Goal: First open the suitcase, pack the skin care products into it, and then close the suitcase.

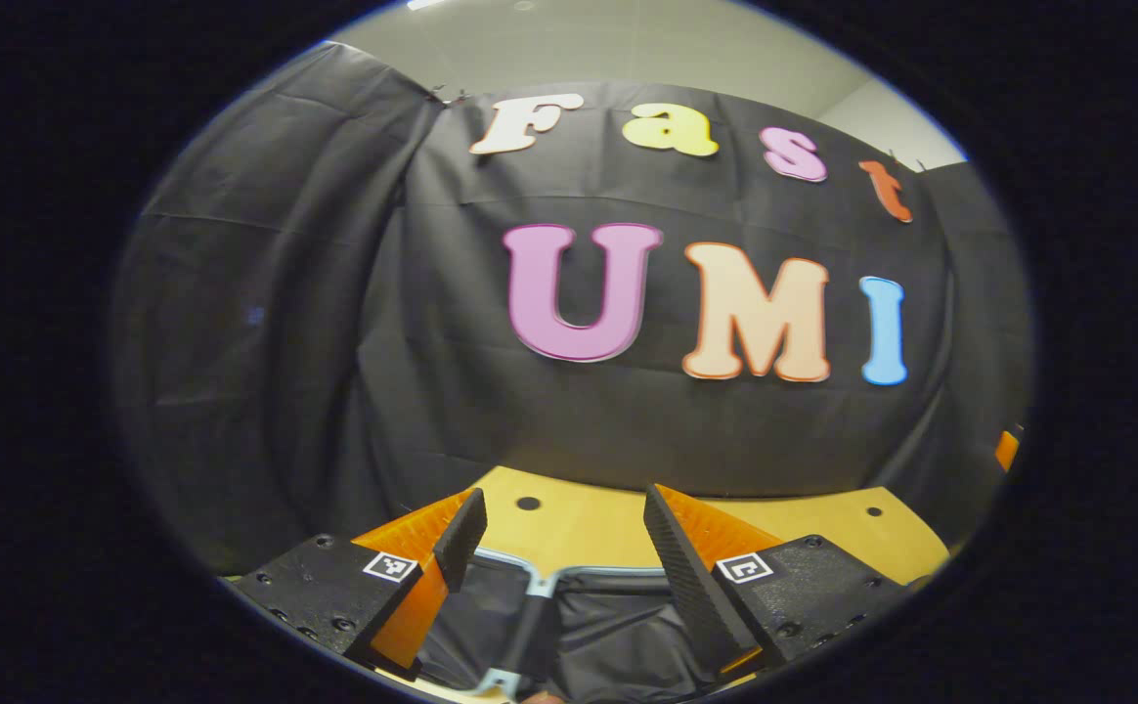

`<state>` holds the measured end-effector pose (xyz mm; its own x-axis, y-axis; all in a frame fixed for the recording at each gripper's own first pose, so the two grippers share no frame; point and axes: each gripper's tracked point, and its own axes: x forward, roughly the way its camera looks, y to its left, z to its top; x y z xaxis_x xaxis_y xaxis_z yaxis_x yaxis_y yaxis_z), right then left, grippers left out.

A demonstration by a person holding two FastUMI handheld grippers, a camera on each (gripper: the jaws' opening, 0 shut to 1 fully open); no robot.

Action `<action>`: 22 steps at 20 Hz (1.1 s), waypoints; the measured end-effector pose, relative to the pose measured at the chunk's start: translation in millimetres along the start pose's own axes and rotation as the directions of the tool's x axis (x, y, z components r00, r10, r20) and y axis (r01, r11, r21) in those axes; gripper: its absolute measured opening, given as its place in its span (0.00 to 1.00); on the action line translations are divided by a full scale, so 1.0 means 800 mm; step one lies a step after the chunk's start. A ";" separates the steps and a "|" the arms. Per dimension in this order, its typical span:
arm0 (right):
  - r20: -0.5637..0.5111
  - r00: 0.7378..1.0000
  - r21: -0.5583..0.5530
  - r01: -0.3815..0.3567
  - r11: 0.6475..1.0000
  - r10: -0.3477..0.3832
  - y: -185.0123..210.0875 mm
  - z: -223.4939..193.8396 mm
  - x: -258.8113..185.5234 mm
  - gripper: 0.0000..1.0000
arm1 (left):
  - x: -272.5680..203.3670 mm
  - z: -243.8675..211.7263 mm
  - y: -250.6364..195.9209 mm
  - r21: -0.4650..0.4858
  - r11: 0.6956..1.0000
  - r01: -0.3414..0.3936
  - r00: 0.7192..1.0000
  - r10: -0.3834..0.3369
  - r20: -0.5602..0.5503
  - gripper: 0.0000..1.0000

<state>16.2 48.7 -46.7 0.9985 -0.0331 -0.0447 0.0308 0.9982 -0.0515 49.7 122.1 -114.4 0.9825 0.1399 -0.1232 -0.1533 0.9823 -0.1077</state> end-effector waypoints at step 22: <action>-0.064 0.998 -0.047 -0.013 0.999 0.010 -0.130 -0.035 -0.040 1.00 | -0.062 -0.232 -0.353 -0.042 0.928 0.370 0.862 -0.360 -0.357 0.95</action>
<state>-20.4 -55.4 -68.2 0.9936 -0.0266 -0.1094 0.0159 0.9951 -0.0978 24.3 -185.5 -260.7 0.8641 -0.2777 -0.4198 0.2169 0.9580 -0.1873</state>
